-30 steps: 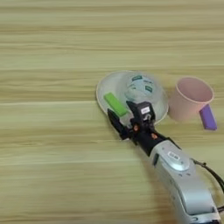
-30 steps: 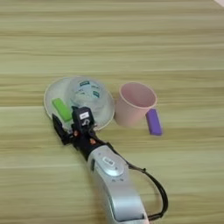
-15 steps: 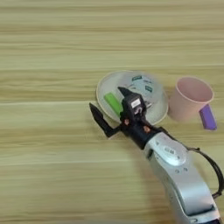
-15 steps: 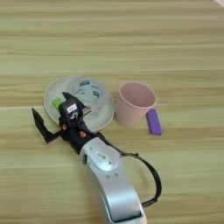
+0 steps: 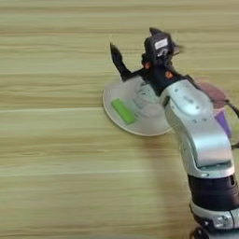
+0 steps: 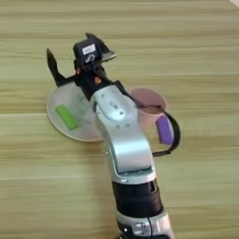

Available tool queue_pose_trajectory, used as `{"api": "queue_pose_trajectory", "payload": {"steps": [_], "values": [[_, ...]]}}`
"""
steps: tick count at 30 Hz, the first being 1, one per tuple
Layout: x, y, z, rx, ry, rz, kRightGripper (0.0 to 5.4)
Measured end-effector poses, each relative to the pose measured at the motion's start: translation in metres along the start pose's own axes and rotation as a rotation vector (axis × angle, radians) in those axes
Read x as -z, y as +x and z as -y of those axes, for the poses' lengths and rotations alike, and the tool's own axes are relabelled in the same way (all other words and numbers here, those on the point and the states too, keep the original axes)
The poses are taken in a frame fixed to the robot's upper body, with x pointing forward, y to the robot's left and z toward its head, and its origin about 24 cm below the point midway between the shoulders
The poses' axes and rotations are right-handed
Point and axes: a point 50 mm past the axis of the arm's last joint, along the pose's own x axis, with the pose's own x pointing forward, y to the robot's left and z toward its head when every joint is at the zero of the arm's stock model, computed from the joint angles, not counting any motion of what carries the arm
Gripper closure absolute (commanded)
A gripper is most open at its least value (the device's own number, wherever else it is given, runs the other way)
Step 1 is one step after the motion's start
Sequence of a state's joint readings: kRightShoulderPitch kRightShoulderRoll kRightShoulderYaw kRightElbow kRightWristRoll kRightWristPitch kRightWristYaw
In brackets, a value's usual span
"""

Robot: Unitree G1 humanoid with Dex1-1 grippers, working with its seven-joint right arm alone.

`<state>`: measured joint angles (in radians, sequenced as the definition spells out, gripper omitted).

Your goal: Move the objects on the table

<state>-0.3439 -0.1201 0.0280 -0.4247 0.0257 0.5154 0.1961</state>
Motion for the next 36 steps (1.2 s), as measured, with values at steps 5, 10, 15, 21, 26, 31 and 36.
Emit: {"api": "queue_pose_trajectory", "payload": {"steps": [5,10,15,21,26,31,36], "values": [[0.01,-0.005,0.006,0.056,0.007,-0.053,0.05],[0.031,-0.024,0.023,0.092,-0.073,-0.147,0.05],[0.037,-0.041,0.049,0.109,-0.189,-0.206,0.05],[0.046,-0.055,0.054,0.043,-0.254,-0.269,0.05],[0.059,-0.063,0.046,-0.06,-0.27,-0.318,0.05],[0.069,-0.07,0.039,-0.155,-0.316,-0.361,0.05],[0.079,-0.073,0.034,-0.212,-0.339,-0.398,0.05]]}}
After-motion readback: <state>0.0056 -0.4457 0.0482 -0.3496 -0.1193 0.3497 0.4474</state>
